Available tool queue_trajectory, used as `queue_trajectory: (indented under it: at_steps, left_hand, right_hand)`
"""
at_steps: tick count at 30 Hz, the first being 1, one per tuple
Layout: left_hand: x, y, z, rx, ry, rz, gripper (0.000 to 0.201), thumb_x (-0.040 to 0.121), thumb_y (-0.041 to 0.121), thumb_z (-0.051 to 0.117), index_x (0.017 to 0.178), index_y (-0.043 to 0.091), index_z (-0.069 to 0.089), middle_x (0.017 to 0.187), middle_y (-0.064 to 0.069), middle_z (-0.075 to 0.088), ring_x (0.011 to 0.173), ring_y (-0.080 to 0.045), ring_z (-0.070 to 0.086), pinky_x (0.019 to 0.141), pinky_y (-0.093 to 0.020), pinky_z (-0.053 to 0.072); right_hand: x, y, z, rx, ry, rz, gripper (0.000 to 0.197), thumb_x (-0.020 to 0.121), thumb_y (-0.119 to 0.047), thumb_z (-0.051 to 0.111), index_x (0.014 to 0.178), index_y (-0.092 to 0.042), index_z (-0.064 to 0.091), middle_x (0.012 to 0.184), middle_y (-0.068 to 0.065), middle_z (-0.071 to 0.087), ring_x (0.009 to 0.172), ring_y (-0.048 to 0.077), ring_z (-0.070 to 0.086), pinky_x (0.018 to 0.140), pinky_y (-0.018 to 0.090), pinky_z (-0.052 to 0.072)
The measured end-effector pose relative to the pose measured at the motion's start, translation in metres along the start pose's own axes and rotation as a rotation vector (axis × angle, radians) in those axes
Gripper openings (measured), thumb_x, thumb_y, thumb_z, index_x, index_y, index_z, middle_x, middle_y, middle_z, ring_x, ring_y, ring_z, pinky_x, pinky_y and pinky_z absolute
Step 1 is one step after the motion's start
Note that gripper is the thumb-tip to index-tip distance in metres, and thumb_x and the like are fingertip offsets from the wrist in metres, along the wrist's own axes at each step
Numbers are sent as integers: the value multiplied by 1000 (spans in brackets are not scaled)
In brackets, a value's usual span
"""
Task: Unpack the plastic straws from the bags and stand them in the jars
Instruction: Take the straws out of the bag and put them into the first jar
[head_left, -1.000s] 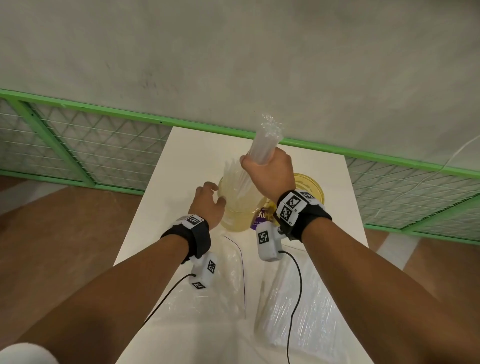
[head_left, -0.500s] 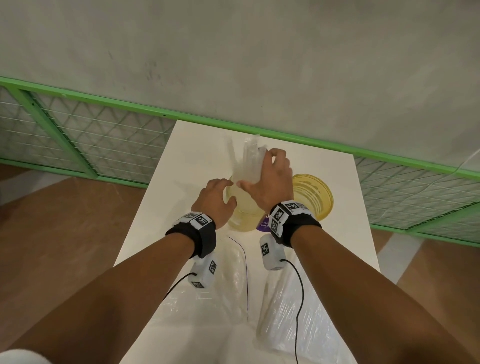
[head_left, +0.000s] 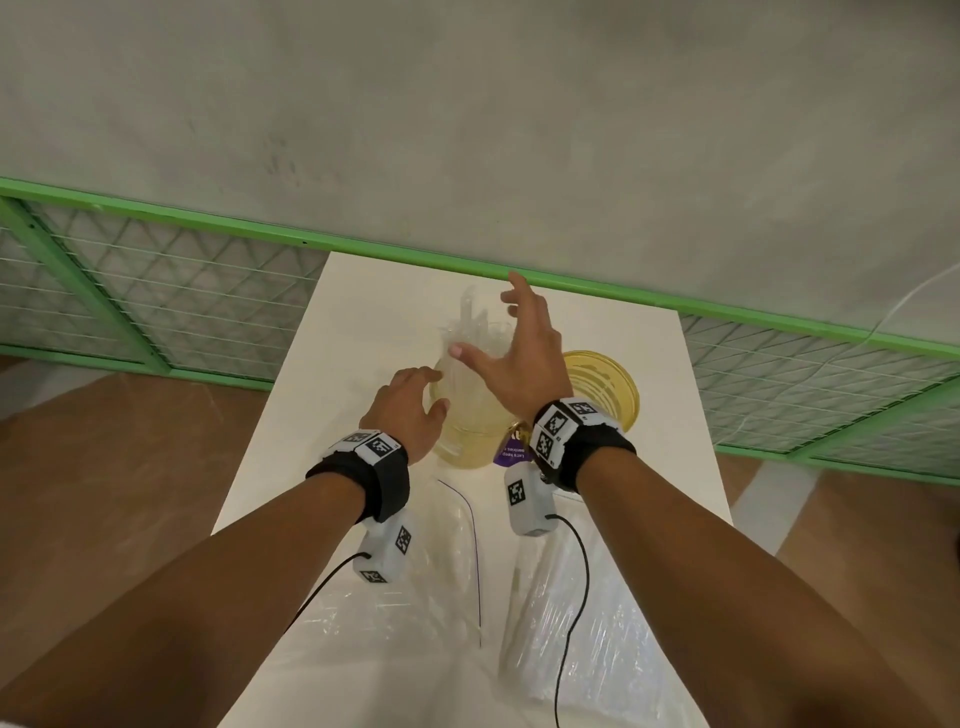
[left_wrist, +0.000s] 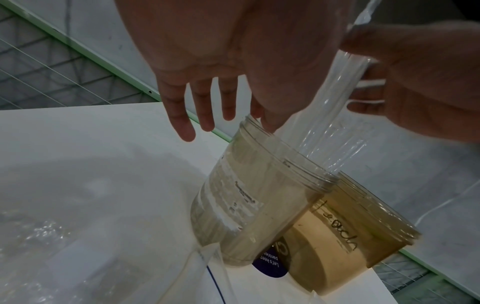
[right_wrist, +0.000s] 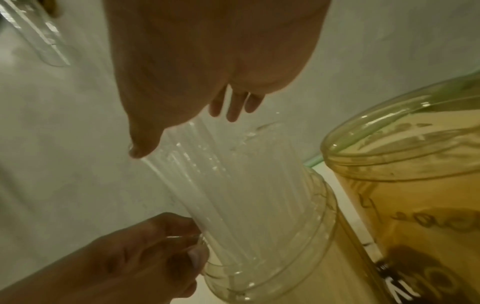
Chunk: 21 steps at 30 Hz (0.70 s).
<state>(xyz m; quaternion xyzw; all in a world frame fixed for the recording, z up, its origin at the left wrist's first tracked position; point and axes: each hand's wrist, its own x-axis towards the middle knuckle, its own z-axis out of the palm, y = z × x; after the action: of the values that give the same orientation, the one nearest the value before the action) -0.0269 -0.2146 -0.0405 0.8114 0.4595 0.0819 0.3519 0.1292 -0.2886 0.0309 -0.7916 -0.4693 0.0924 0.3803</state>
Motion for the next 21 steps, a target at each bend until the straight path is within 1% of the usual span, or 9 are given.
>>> queue_trajectory:
  at_steps: [2, 4, 7, 9, 13, 14, 16, 18, 21]
  left_hand:
    - [1, 0, -1, 3, -6, -2, 40, 97, 41, 53, 137, 34, 47, 150, 8, 39, 129, -21, 47, 101, -44, 46]
    - [2, 1, -2, 11, -6, 0, 39, 97, 41, 53, 136, 33, 48, 149, 7, 40, 127, -22, 48, 100, -43, 46]
    - [2, 2, -3, 48, 1, 6, 39, 97, 40, 54, 134, 29, 48, 148, 6, 42, 125, -23, 49, 98, -41, 46]
    - [2, 3, -3, 73, 6, 12, 39, 97, 39, 55, 134, 28, 49, 148, 8, 43, 125, -23, 49, 96, -41, 46]
    - [5, 7, -7, 86, 2, 32, 38, 95, 36, 57, 131, 26, 49, 144, 8, 48, 125, -23, 49, 97, -43, 48]
    - [5, 9, -8, 101, 2, 40, 38, 95, 34, 58, 131, 26, 50, 142, 7, 50, 124, -24, 50, 95, -44, 49]
    - [4, 15, -10, 161, -2, 57, 39, 96, 31, 56, 134, 24, 50, 142, 6, 52, 126, -24, 50, 93, -47, 51]
    - [3, 19, -9, 191, -7, 61, 44, 97, 29, 54, 140, 23, 46, 143, 5, 52, 127, -23, 51, 94, -45, 51]
    - [3, 21, -9, 183, -15, 50, 47, 98, 30, 53, 143, 26, 42, 142, 4, 54, 125, -23, 54, 97, -40, 49]
  right_hand:
    - [1, -3, 1, -21, 11, -117, 81, 94, -48, 66, 158, -26, 22, 150, 1, 42, 132, 21, 49, 106, 39, 42]
    - [3, 1, 4, -198, -52, -239, 57, 106, -37, 48, 158, -23, 29, 157, 6, 39, 140, 27, 44, 111, 46, 41]
    - [-5, 18, 14, -600, -327, -262, 49, 111, -35, 28, 158, -23, 32, 168, 6, 22, 155, 30, 15, 124, 52, 20]
    - [-9, 25, 16, -632, -359, -240, 49, 109, -36, 30, 157, -22, 32, 168, 6, 22, 156, 29, 13, 124, 52, 17]
    - [-2, 10, 11, -361, -132, -271, 67, 95, -30, 48, 157, -15, 28, 162, 9, 31, 149, 26, 30, 119, 50, 28]
    - [0, 6, 11, -366, -138, -309, 71, 94, -31, 46, 160, -16, 23, 164, 8, 28, 150, 26, 29, 119, 49, 26]
    - [0, 2, 15, -458, -271, -375, 68, 100, -36, 39, 162, -21, 15, 167, 4, 23, 153, 24, 25, 121, 49, 20]
    - [-3, 4, 21, -547, -445, -347, 57, 106, -39, 35, 159, -20, 26, 163, 3, 33, 150, 24, 30, 123, 50, 17]
    - [1, 6, 19, -474, -426, -297, 43, 105, -36, 47, 141, -13, 52, 145, 7, 51, 131, 28, 49, 116, 43, 30]
